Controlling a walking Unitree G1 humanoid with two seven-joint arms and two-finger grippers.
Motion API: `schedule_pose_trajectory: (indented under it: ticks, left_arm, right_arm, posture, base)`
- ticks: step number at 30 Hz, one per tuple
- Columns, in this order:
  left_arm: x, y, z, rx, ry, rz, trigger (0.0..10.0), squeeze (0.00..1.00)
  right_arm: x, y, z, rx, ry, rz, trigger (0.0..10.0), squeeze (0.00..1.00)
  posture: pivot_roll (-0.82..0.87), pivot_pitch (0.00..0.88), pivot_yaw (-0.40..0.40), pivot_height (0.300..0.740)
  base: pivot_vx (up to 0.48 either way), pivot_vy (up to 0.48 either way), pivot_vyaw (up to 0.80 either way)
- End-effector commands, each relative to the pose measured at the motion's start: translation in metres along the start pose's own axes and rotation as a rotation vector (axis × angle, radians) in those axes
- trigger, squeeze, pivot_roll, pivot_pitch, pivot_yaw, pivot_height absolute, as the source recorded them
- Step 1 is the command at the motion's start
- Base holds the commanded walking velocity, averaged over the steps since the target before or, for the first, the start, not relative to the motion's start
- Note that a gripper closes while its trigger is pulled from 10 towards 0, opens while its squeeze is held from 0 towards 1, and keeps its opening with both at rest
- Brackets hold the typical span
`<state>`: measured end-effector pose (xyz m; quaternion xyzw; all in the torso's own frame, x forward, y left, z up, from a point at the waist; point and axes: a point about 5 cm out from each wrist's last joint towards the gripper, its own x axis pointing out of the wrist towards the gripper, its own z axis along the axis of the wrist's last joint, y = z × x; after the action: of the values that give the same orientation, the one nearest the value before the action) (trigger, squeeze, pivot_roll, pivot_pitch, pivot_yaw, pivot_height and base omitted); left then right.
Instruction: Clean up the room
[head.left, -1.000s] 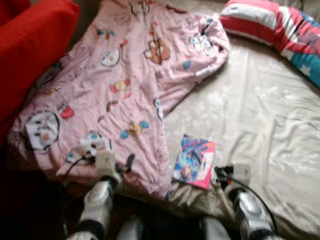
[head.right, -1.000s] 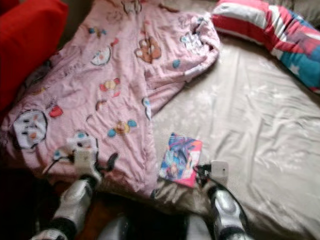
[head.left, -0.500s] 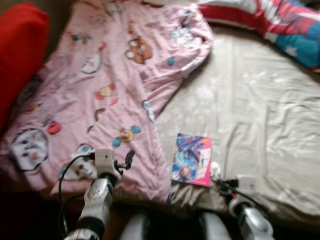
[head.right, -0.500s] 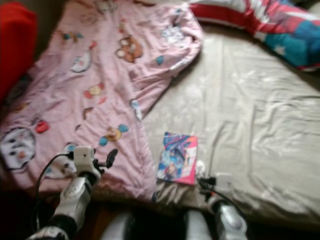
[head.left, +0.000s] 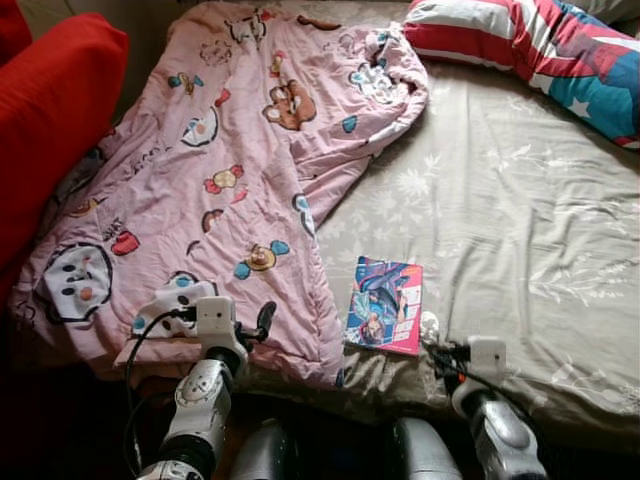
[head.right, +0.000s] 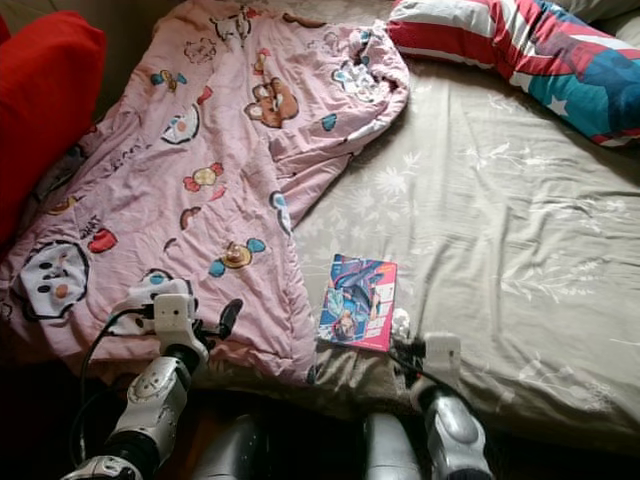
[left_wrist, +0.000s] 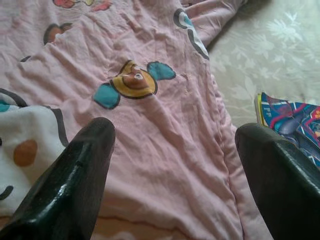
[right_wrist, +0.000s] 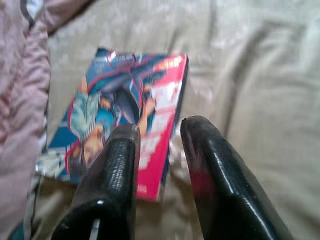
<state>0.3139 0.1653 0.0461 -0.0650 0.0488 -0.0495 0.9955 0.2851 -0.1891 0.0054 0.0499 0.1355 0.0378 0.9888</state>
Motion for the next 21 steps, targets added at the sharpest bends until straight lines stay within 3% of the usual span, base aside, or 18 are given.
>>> schedule_pose_trajectory:
  ticks: [1,9,17,21]
  left_arm:
    - [-0.004,0.003,-0.006,-0.010,0.019,0.010,10.0,0.00]
    - [-0.004,0.001,-0.005,-0.013,0.013,0.007,10.0,0.00]
    - [-0.004,0.002,-0.003,-0.012,0.004,0.007,10.0,0.00]
    - [-0.004,0.002,-0.003,-0.011,0.004,0.007,10.0,0.00]
  right_arm:
    - [-0.005,0.000,-0.010,0.001,0.034,-0.007,10.0,0.00]
    - [0.004,0.015,-0.009,-0.033,0.093,-0.011,10.0,0.00]
    - [0.007,0.027,-0.011,-0.035,0.119,-0.007,10.0,0.00]
    - [0.005,0.019,-0.011,-0.020,0.099,-0.015,10.0,0.00]
  posture:
    - [-0.12,0.257,0.063,0.671]
    - [-0.12,0.258,0.063,0.671]
    - [-0.12,0.258,0.063,0.621]
    - [-0.11,0.257,0.063,0.616]
  base:
    - [0.000,0.000,0.00]
    - [0.000,0.000,0.00]
    - [0.000,0.000,0.00]
    - [0.000,0.000,0.00]
